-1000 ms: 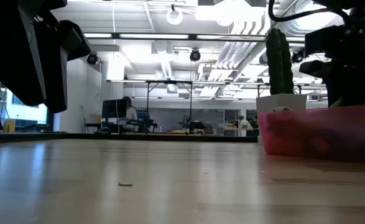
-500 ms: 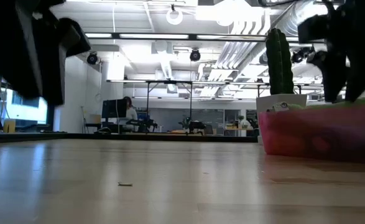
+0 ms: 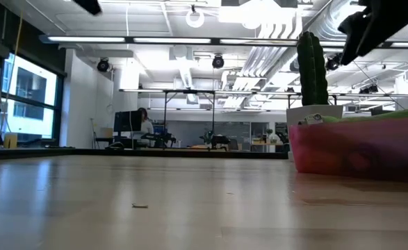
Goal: Roll microfiber towels into tight, uniform cylinder then place into a basket
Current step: Return to Home Position
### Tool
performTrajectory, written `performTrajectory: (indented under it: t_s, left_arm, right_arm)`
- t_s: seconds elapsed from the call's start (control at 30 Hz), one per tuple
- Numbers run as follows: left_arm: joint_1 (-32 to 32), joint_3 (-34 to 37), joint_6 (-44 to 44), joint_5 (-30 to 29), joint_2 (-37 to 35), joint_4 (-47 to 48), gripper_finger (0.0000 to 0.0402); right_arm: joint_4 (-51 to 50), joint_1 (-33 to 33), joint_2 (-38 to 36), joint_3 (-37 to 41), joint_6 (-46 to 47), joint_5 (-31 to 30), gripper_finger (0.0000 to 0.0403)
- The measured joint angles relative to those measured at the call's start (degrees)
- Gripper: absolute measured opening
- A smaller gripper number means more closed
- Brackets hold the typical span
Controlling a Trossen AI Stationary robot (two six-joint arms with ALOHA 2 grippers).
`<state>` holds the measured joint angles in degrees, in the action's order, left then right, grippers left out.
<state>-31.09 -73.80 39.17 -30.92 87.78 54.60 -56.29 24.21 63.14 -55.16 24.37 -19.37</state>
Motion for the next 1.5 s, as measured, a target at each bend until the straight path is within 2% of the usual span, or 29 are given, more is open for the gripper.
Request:
performTrajectory:
  t_s: [0.13, 0.27, 0.37, 0.5, 0.63, 0.9, 1.03, 1.2, 1.4, 1.5]
  left_arm:
    - [-2.1, 0.03, 1.08, -6.9, -8.88, 3.87, 0.0145]
    - [-5.28, 0.06, 1.14, -14.83, -16.63, 6.95, 0.0145]
    - [-7.89, 0.11, 2.62, -18.91, -20.88, 9.64, 0.0145]
    - [-11.04, 0.11, 6.8, -23.2, -24.52, 13.44, 0.0145]
    - [-13.08, 3.46, 9.77, -25.6, -27.14, 15.55, 0.0145]
    - [-13.05, 17.39, 21.53, -25.74, -34.51, 13.93, 0.0145]
    - [-13.07, 25.28, 23.6, -24.31, -37.53, 7.01, 0.0145]
    - [-13.06, 36.12, 20.81, -21.49, -40.33, -10.28, 0.0145]
    - [-12.81, 46.28, 6.53, -16.7, -40.84, -34.06, 0.0145]
    - [-11.76, 49.99, -3.0, -13.61, -40.84, -43.86, 0.0145]
  right_arm:
    - [2.99, 0.36, -6.82, 2.72, 3.33, -2.81, 0.0226]
    - [9.71, 1.44, -14.0, 7.07, 2.18, -6.99, 0.0226]
    - [17.47, 2.08, -19.24, 11.74, -0.1, -9.26, 0.0226]
    - [27.02, 2.23, -25.27, 19.15, -2.3, -9.39, 0.0226]
    - [35.81, 2.23, -29.64, 26.25, -6.27, -9.5, 0.0226]
    - [46.6, 2.25, -35.22, 35.26, -12.25, -9.72, 0.0226]
    - [51.7, 2.16, -36.07, 38.95, -13.26, -10.4, 0.0226]
    - [57.77, 2.14, -36.02, 44.6, -13.3, -11.76, 0.0226]
    - [67.47, 2.05, -35.98, 50.59, -12.88, -14.44, 0.0226]
    - [68.61, 2.05, -36.24, 51.81, -12.87, -15.52, 0.0226]
